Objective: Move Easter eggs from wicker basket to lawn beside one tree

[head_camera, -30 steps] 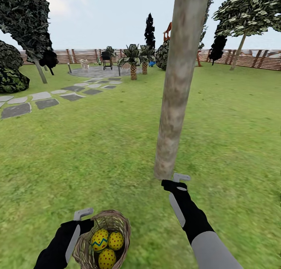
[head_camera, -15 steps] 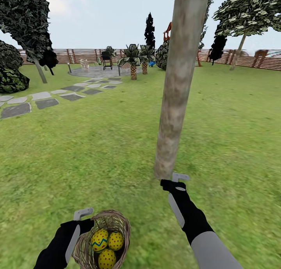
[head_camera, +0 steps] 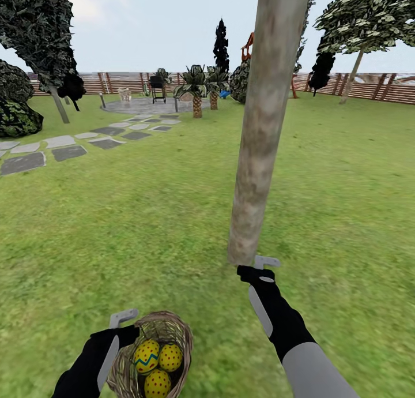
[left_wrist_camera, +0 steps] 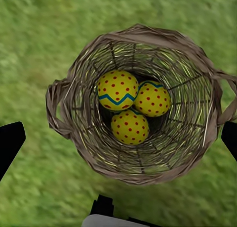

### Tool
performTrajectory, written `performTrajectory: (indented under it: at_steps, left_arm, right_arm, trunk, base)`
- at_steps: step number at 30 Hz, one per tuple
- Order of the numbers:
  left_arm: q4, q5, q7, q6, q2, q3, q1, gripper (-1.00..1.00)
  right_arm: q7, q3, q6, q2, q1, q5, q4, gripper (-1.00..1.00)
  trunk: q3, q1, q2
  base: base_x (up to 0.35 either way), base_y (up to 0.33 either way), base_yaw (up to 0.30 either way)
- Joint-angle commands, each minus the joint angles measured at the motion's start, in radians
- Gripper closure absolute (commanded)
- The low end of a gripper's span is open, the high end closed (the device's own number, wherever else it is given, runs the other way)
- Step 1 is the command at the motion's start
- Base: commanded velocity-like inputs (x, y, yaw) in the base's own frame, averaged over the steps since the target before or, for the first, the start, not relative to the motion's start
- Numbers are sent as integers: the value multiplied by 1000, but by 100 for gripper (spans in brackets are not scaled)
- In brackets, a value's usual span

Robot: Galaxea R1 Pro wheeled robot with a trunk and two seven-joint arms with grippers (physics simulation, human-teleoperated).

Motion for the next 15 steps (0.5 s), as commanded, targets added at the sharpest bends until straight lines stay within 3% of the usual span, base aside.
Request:
performTrajectory:
  at_steps: [1, 15]
  left_arm:
    - [-1, 1, 2, 5, -1, 3, -1, -100]
    - [20, 1, 2, 4, 0, 3, -10, -100]
  right_arm:
    - [-9, 3, 3, 0, -1, -10, -1, -100]
    - [-9, 3, 14, 0, 0, -11, -59, -100]
  trunk:
    - [-5, 4, -9]
    - [-49, 58, -107]
  base:
    - [0, 0, 0]
    - [0, 0, 0]
